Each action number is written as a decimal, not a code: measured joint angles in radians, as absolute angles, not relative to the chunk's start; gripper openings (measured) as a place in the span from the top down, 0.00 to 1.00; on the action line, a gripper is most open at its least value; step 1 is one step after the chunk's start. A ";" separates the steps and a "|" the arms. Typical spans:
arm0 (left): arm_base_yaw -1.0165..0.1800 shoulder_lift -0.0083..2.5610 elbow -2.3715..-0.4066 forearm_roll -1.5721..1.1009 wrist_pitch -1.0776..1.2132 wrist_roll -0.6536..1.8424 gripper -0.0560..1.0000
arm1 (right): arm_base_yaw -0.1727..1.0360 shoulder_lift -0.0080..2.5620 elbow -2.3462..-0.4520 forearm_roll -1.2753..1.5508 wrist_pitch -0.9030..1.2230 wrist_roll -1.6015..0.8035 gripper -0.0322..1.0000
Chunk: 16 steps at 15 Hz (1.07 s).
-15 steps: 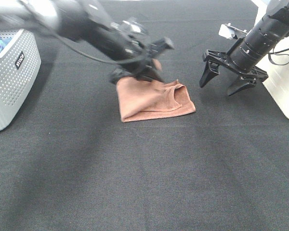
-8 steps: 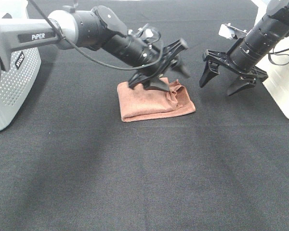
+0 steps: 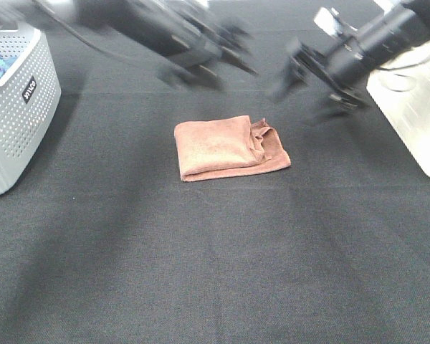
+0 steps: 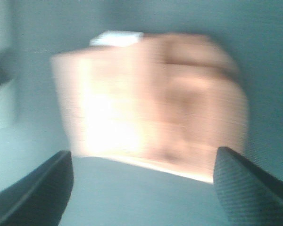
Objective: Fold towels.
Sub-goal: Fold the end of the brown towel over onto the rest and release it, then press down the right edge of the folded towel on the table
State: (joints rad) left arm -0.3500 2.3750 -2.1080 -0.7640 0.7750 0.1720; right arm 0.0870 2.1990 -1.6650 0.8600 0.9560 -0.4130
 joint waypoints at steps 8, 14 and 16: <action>-0.237 2.357 -2.108 -0.556 0.973 0.114 0.32 | 0.268 2.306 -1.692 1.038 0.863 -0.561 0.23; -0.237 2.357 -2.108 -0.553 1.003 0.108 0.32 | 0.232 2.389 -1.724 0.950 0.828 -0.518 0.23; -0.237 2.357 -2.108 -0.553 1.003 0.108 0.32 | 0.182 2.389 -1.726 0.926 0.828 -0.508 0.23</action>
State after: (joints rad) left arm -0.2370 2.3570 -2.1080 -0.5530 1.0030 0.1080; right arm 0.1820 2.3890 -1.7260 0.9260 0.8280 -0.5080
